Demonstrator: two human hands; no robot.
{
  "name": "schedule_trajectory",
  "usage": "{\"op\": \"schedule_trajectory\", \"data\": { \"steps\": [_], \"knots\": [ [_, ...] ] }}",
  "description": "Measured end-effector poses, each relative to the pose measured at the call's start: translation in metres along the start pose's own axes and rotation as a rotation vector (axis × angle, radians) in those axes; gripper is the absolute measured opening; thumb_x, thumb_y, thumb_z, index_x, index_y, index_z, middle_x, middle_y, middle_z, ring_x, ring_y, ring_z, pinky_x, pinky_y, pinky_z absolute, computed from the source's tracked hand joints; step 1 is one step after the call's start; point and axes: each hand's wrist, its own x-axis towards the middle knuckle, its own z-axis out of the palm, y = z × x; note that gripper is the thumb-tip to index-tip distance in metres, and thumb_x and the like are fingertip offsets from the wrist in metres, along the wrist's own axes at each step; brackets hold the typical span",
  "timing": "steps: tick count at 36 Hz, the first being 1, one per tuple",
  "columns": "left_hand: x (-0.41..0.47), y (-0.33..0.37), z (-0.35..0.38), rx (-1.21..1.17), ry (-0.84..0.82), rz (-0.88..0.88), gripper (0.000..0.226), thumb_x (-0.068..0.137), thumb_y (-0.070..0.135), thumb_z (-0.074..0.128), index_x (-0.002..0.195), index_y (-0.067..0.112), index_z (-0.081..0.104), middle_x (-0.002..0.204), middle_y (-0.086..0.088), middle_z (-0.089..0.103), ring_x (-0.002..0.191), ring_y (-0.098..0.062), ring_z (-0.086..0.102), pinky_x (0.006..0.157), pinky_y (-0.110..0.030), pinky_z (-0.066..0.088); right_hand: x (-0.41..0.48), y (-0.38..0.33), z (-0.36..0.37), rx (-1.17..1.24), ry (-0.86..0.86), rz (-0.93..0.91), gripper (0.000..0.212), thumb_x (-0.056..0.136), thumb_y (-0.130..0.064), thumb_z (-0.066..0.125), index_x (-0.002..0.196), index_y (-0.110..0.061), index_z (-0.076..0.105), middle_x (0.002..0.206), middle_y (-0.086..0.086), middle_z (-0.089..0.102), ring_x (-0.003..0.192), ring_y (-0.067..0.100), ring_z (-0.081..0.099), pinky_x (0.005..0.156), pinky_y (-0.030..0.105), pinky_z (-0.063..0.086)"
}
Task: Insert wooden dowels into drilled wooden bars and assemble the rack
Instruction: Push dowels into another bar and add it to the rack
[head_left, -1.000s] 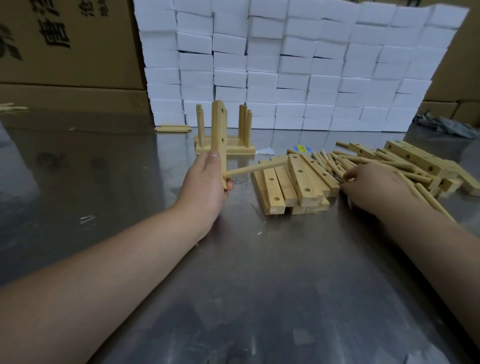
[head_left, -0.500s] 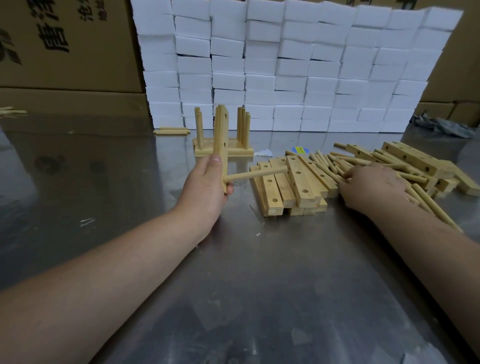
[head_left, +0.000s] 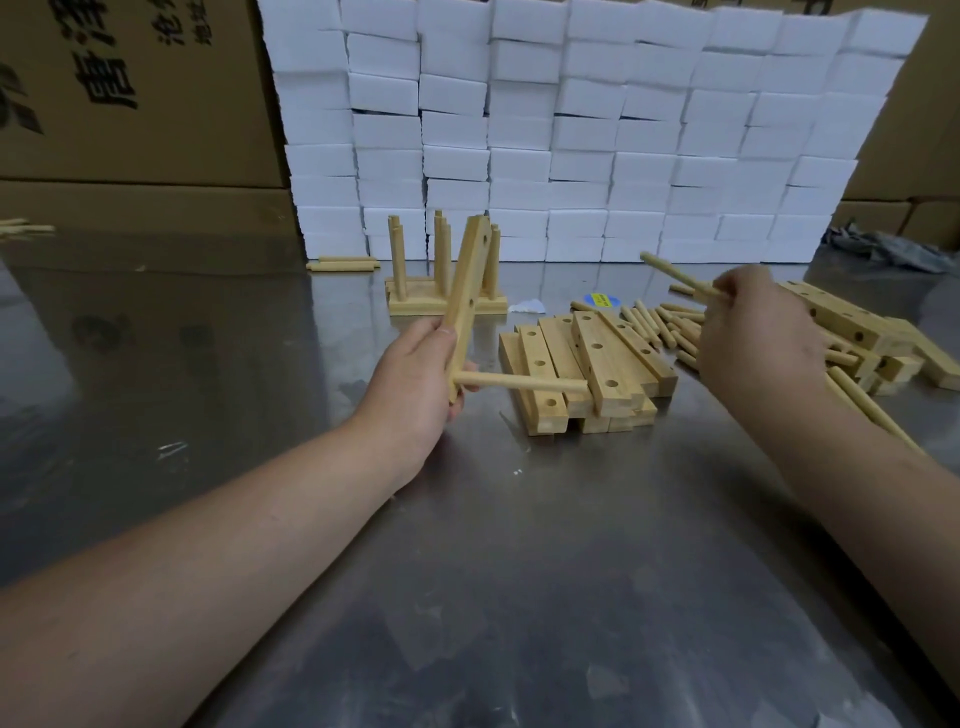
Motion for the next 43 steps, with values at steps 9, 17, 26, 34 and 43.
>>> {"op": "schedule_trajectory", "data": {
  "steps": [9,17,26,34,43],
  "knots": [
    [-0.002,0.002,-0.002,0.042,-0.063,-0.011,0.029,0.097,0.015,0.030,0.083,0.015,0.055,0.068,-0.007,0.052,0.057,-0.017,0.045,0.037,-0.020,0.040,-0.034,-0.027,-0.028,0.557,-0.329,-0.360,0.026,0.091,-0.020,0.048,0.092,-0.044,0.058,0.066,-0.010,0.064,0.043,0.005,0.046,0.043,0.017,0.039],
    [-0.001,-0.003,-0.001,0.076,-0.141,0.062,0.037,0.098,0.018,0.030,0.096,0.040,0.060,0.069,-0.007,0.052,0.062,-0.019,0.049,0.040,-0.023,0.039,-0.048,-0.037,-0.027,0.532,-0.455,-0.512,0.031,0.090,-0.018,0.050,0.098,-0.045,0.062,0.066,-0.035,0.058,0.061,0.009,0.051,0.052,0.008,0.037],
    [0.000,-0.007,-0.004,0.107,-0.212,0.104,0.035,0.100,0.026,0.037,0.130,0.039,0.051,0.056,0.004,0.050,0.053,-0.005,0.051,0.043,-0.022,0.041,-0.048,-0.036,-0.024,0.511,-0.376,-0.504,0.026,0.090,-0.015,0.052,0.108,-0.023,0.069,0.058,-0.029,0.058,0.049,-0.008,0.051,0.046,0.003,0.033],
    [-0.002,-0.009,-0.003,0.246,-0.273,0.204,0.038,0.100,0.026,0.038,0.134,0.040,0.046,0.053,0.009,0.051,0.054,-0.008,0.048,0.046,-0.023,0.045,-0.054,-0.041,-0.028,0.485,-0.332,-0.583,0.017,0.086,-0.020,0.062,0.100,-0.024,0.071,0.083,0.001,0.071,0.080,0.008,0.056,0.069,0.025,0.048],
    [-0.003,-0.010,-0.002,0.305,-0.318,0.221,0.042,0.100,0.024,0.036,0.138,0.042,0.040,0.058,0.011,0.053,0.056,-0.007,0.047,0.048,-0.022,0.044,-0.057,-0.044,-0.032,0.421,-0.231,-0.696,0.019,0.085,-0.016,0.056,0.095,-0.008,0.070,0.072,0.007,0.066,0.070,0.013,0.051,0.064,0.039,0.051]
  ]
}}
